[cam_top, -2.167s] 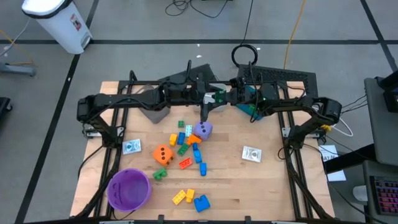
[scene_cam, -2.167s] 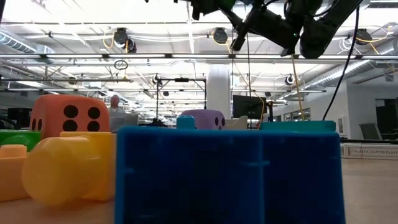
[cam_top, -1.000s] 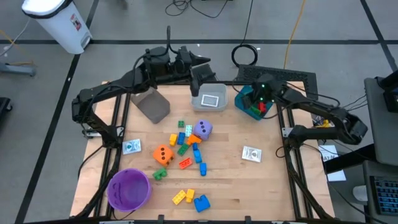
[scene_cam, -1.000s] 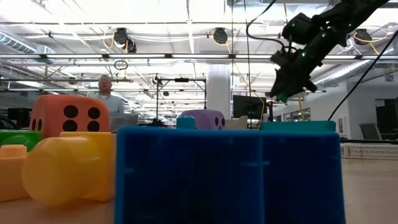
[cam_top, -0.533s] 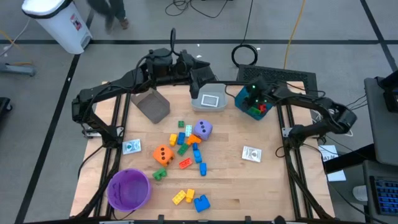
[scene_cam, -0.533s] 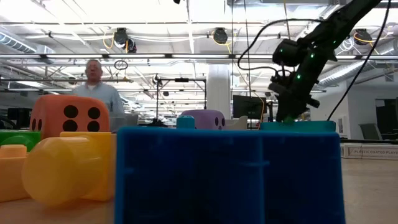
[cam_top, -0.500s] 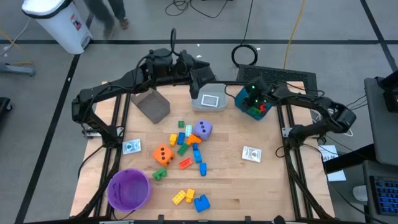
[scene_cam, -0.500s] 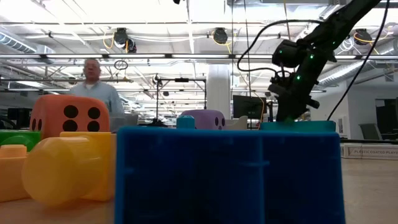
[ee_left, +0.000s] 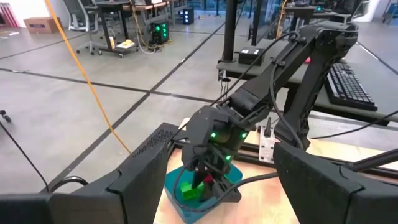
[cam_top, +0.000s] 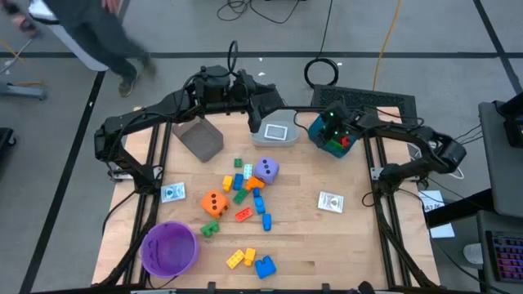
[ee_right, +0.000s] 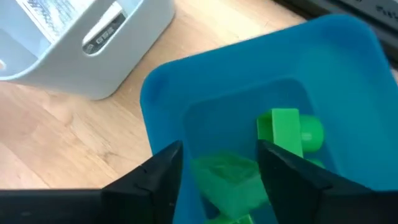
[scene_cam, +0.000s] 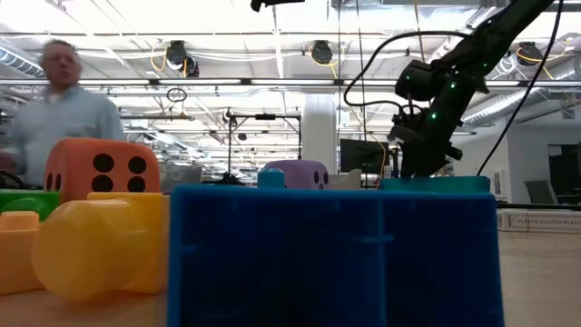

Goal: Pick & Place Toys
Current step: Put the dark green game piece into the blue bin

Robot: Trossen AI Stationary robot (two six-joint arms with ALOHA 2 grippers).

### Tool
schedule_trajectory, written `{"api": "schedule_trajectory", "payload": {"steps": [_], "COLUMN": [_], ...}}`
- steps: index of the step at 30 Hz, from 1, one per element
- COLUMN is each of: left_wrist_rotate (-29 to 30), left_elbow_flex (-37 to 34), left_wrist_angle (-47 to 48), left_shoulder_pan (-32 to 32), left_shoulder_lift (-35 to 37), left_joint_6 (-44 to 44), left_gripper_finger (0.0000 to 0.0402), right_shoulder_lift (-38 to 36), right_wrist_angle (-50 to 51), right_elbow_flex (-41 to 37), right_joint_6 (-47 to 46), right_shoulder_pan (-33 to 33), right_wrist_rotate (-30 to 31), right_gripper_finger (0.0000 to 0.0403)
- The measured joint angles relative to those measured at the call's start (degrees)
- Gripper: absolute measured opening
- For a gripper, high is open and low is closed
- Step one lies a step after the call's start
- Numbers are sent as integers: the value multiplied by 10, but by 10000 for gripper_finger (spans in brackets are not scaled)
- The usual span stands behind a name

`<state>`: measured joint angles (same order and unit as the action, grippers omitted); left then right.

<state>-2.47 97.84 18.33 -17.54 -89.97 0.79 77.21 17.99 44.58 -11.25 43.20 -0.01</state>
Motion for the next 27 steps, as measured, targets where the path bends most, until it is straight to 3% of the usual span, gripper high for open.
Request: {"api": "schedule_trajectory", "payload": {"steps": [6,12,15,27], "left_wrist_rotate": [0,-3,-22,-27], "left_elbow_flex": [0,0,0,-11], "left_wrist_angle": [6,59,98,359], "left_shoulder_pan": [0,-1,0,9], "left_shoulder_lift": [0,0,0,0], "left_joint_6": [2,4,1,28], "left_gripper_finger": [296,296,296,296], "right_shoulder_lift": [-35,-94,-122,-153], "right_wrist_angle": [-7,-84,-125,-161], "right_elbow_flex": [0,0,0,0], "right_joint_6": [0,0,0,15], "right_shoulder_pan": [0,-4,-18,-70], "right_wrist_rotate": [-13,-149,-180,-182], "right_gripper_finger": [253,278,281,270]}}
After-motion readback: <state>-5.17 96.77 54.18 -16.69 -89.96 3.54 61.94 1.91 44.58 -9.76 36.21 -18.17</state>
